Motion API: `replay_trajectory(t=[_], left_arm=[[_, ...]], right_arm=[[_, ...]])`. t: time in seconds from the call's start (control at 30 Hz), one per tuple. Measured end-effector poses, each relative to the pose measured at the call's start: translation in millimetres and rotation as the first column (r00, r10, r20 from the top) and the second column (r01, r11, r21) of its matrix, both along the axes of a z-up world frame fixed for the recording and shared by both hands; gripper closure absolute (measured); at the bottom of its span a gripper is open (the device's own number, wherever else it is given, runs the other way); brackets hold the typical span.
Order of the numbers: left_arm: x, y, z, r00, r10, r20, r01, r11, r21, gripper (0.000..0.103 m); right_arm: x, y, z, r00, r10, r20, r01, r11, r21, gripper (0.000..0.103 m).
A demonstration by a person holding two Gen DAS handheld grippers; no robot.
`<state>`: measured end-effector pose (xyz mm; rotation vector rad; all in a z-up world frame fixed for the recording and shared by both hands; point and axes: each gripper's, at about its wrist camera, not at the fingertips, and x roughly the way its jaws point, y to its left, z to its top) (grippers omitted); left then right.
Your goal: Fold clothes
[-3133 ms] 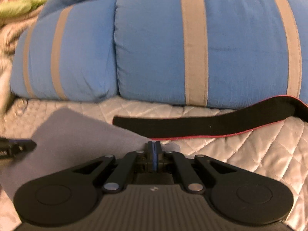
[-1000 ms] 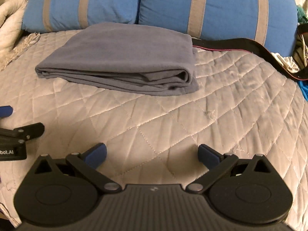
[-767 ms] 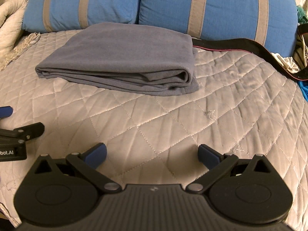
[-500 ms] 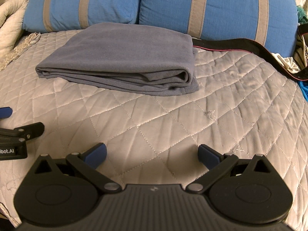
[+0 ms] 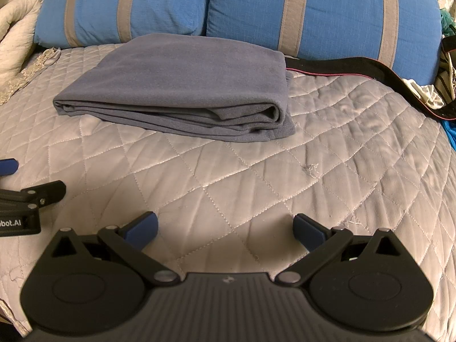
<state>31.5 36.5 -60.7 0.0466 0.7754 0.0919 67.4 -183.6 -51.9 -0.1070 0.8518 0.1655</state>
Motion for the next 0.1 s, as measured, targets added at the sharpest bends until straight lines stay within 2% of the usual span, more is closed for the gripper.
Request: replay_trajectory(t=[0.1], left_arm=[[-0.5, -0.7, -0.2, 1.000, 0.004, 0.003, -0.004, 1.000, 0.001, 0.000]], right_arm=[[0.1, 0.3, -0.2, 1.000, 0.000, 0.001, 0.000, 1.000, -0.001, 0.000]])
